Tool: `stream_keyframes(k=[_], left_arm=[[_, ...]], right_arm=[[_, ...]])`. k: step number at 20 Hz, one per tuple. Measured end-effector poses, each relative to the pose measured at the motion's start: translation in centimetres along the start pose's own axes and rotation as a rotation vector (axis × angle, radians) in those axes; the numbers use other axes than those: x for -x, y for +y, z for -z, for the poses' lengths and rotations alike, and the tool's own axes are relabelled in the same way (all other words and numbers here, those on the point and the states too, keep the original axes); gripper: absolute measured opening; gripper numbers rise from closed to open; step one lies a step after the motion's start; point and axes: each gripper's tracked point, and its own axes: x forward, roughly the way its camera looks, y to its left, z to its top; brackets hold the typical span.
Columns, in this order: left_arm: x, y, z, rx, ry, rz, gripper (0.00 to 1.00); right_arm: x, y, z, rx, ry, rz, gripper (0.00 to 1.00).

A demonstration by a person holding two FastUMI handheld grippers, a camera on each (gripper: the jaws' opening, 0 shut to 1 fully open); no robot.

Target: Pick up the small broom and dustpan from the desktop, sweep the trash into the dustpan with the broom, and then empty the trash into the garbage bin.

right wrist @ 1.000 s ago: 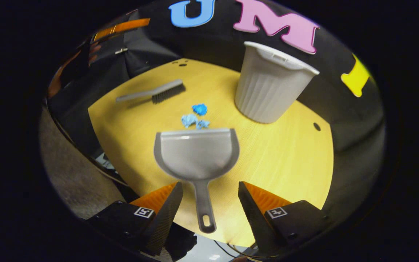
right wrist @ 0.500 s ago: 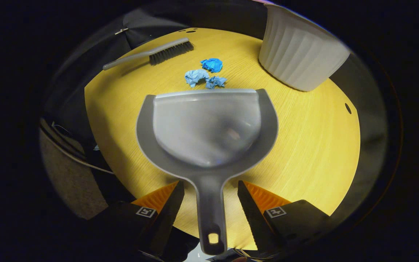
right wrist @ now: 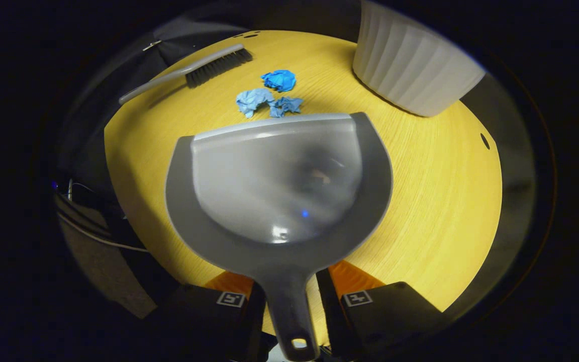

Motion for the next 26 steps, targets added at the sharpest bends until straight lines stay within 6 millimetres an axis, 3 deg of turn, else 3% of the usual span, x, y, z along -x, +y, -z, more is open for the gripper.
stream_keyframes(k=[8,12,14,15,16,21,23,26], left_arm=[[-1.0,-0.2,-0.1,0.005,-0.008,0.011,0.96],[-1.3,-0.1,0.9,0.024,0.015,0.028,0.96],[-1.6,0.1,2.3,0.024,0.048,0.048,0.96],[-1.7,0.0,3.3,0.022,0.074,0.064,0.96],[-1.8,0.1,4.5,0.020,0.107,0.082,0.96],[-2.0,-0.3,11.8,-0.040,0.311,0.200,0.96],[-1.8,-0.3,15.9,-0.061,0.435,0.243,0.96],[-1.5,-0.6,20.2,-0.067,0.573,0.266,0.96]], right_arm=[[-0.1,0.3,-0.1,0.009,0.043,0.007,0.54],[0.1,0.8,-0.5,0.046,0.014,0.001,0.38],[0.3,0.9,-0.6,0.046,-0.030,0.012,0.36],[0.5,0.8,-0.8,0.050,-0.048,0.029,0.43],[0.6,0.9,-0.5,0.064,-0.064,0.041,0.35],[1.8,2.4,0.6,0.109,-0.073,0.014,0.35],[2.1,2.6,1.0,0.085,-0.069,0.008,0.35],[2.3,2.4,1.2,0.068,-0.064,0.012,0.35]])
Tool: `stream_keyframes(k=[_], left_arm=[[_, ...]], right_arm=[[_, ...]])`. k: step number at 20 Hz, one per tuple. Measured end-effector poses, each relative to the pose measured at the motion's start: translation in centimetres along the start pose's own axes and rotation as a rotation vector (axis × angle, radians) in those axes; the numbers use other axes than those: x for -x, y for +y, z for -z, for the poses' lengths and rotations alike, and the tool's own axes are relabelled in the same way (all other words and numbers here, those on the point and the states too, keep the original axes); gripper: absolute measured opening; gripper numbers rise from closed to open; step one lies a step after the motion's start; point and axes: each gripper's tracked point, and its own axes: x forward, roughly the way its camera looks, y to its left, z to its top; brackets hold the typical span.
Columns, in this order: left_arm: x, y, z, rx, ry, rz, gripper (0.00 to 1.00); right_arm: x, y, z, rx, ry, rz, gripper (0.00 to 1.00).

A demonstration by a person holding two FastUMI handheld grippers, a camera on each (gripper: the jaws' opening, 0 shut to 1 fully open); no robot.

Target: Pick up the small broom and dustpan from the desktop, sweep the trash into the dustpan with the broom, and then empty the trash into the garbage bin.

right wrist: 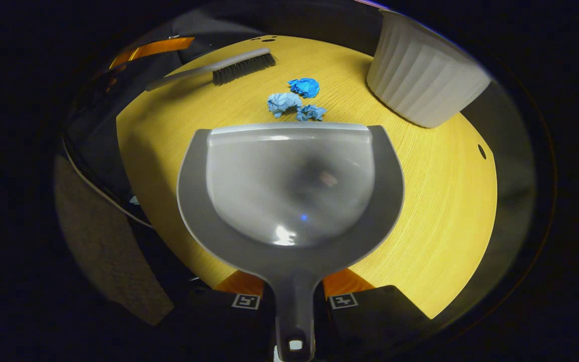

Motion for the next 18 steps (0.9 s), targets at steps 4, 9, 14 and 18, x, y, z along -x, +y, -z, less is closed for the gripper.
stream_keyframes(k=[4,9,14,18], left_arm=[[-2.8,-0.3,4.0,0.001,0.176,0.034,0.96],[-5.0,-0.1,7.2,0.011,0.302,0.038,0.96],[-7.1,-0.3,9.4,0.019,0.402,0.057,0.95],[-7.8,-0.3,10.0,0.013,0.439,0.064,0.88]], right_arm=[[0.3,-0.3,-0.1,-0.026,-0.001,0.004,0.35],[0.5,-0.7,0.0,-0.047,0.004,0.010,0.35],[0.2,-0.8,0.1,-0.059,0.015,0.006,0.35],[0.1,-0.8,0.1,-0.052,0.033,-0.011,0.35]])
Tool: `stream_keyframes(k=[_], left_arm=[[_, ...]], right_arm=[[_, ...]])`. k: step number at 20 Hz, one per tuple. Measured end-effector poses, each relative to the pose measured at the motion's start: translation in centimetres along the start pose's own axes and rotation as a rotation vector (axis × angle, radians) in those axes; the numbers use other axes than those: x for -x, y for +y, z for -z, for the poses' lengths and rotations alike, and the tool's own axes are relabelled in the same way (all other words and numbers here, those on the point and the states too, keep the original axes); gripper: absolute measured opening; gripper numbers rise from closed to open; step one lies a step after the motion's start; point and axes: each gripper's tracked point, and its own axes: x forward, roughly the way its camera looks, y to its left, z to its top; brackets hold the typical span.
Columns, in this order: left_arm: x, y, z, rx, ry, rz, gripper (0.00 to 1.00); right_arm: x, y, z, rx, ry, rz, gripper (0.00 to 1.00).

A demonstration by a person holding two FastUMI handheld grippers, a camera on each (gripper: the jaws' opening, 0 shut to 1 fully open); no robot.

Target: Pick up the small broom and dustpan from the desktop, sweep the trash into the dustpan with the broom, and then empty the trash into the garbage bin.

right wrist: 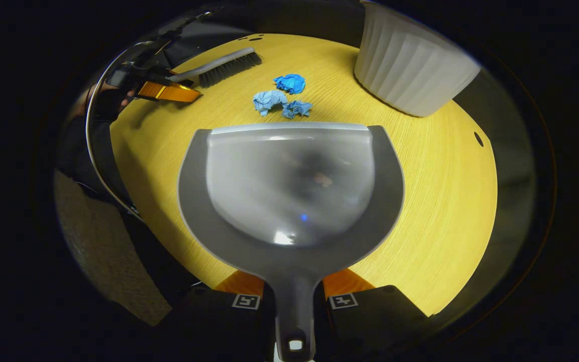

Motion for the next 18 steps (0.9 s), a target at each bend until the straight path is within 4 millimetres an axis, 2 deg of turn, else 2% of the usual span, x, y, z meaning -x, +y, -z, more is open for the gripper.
stream_keyframes(k=[4,5,6,8,11,12,13,17,18], left_arm=[[-0.2,0.0,-0.3,-0.020,-0.005,0.001,0.63],[0.1,0.0,-0.3,-0.016,0.000,-0.002,0.43],[-0.1,0.2,-0.2,-0.011,0.006,-0.007,0.35],[0.1,0.5,-0.1,-0.036,0.016,-0.032,0.33],[0.4,-0.3,-1.5,-0.084,-0.032,-0.033,0.33],[0.4,-0.6,-1.9,-0.111,-0.035,-0.036,0.27],[0.4,-1.0,-2.2,-0.128,-0.032,-0.037,0.32],[0.0,-3.4,-3.9,-0.181,-0.043,0.007,0.27],[-0.1,-4.1,-4.1,-0.192,-0.045,0.021,0.30]], right_arm=[[0.0,0.0,-0.1,0.001,0.008,-0.005,0.35],[0.1,0.0,0.0,0.002,0.012,-0.005,0.35],[0.2,0.0,0.0,0.006,0.016,-0.004,0.35],[0.2,-0.1,0.1,0.016,0.025,0.000,0.35],[0.6,0.0,-0.1,0.019,0.041,-0.002,0.35],[0.8,0.1,-0.3,0.018,0.045,-0.007,0.35],[0.9,0.2,-0.4,0.019,0.052,-0.009,0.35],[1.0,-0.2,-0.8,0.025,0.081,-0.002,0.35],[1.0,-0.3,-1.0,0.027,0.085,0.000,0.35]])
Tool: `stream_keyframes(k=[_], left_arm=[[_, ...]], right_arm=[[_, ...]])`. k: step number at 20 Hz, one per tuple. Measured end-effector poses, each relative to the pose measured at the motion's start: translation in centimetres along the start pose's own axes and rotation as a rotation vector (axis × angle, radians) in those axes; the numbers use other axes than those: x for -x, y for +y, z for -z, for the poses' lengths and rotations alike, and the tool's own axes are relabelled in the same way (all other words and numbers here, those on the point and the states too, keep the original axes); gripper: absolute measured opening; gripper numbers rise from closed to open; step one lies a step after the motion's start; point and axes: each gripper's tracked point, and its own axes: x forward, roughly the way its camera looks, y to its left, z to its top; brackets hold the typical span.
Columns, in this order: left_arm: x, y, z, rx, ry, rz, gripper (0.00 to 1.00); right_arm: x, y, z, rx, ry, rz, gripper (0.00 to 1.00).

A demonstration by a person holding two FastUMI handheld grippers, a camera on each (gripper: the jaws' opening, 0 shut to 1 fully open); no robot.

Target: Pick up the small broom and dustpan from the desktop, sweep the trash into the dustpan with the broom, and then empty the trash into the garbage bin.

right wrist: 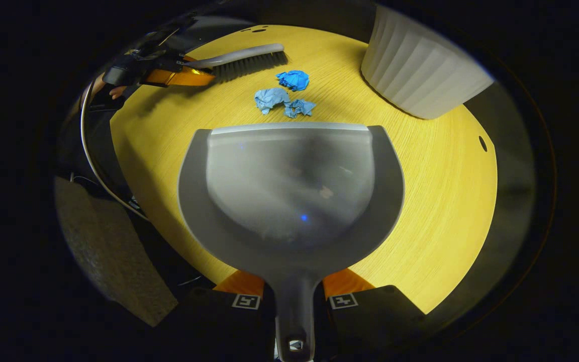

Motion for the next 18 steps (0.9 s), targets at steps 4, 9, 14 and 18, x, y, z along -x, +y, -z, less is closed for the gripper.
stream_keyframes(k=[4,9,14,18], left_arm=[[-0.6,-2.3,-1.0,-0.031,-0.003,0.059,0.29],[-0.7,-5.5,-1.3,-0.073,0.000,0.185,0.30],[-0.2,-7.5,-1.3,-0.098,-0.005,0.289,0.30],[0.6,-10.5,-0.8,-0.153,-0.006,0.373,0.30]], right_arm=[[-0.2,-0.2,-0.2,0.009,0.004,0.003,0.35],[-0.4,-0.5,-0.1,0.036,0.013,0.009,0.35],[-0.2,-0.3,-0.5,0.035,0.007,0.000,0.35],[-0.3,-0.3,-0.4,0.041,-0.012,0.000,0.35]])
